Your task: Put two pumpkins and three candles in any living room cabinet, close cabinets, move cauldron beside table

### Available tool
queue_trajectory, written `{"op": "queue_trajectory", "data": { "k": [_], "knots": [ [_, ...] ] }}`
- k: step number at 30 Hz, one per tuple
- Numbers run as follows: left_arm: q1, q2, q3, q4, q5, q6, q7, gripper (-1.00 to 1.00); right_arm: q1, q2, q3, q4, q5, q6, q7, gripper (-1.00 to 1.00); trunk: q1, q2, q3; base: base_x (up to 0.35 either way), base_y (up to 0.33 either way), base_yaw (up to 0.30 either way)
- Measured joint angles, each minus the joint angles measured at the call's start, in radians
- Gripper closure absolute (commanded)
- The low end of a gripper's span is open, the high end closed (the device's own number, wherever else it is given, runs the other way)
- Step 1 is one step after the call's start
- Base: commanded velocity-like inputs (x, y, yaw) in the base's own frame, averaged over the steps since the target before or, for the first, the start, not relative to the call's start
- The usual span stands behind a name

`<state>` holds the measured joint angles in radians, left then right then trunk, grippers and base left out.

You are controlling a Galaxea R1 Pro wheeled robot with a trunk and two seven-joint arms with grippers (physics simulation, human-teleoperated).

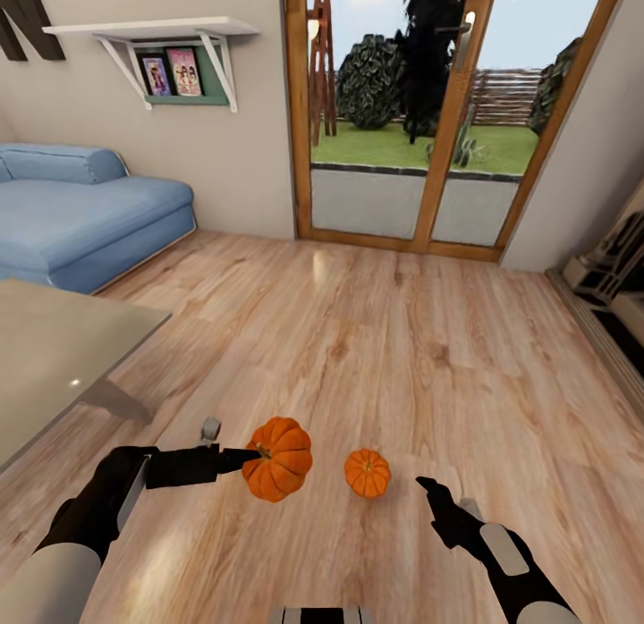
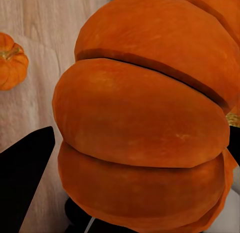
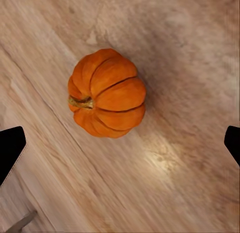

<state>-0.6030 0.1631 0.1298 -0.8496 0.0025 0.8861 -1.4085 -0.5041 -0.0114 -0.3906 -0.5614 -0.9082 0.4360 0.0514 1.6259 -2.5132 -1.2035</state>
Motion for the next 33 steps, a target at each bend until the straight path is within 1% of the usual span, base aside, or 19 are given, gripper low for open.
{"op": "queue_trajectory", "data": {
  "k": [19,26,33],
  "knots": [
    [0.0,0.001,0.0,0.0,0.002,0.002,-0.002,1.0,0.0,0.002,0.003,0.005,0.002,0.0,-0.002,-1.0,0.0,0.0,0.0,0.161,0.0,0.0],
    [-0.001,-0.001,0.0,0.0,0.002,0.002,-0.002,1.0,0.0,0.002,0.003,0.005,0.003,0.0,-0.002,-1.0,0.0,0.0,0.0,0.093,0.0,0.0],
    [-0.001,-0.001,0.0,0.0,0.002,-0.002,-0.004,1.0,-0.001,0.002,0.006,0.005,0.008,0.003,-0.004,-1.0,0.0,0.0,0.0,0.009,0.0,0.0]
  ]
}}
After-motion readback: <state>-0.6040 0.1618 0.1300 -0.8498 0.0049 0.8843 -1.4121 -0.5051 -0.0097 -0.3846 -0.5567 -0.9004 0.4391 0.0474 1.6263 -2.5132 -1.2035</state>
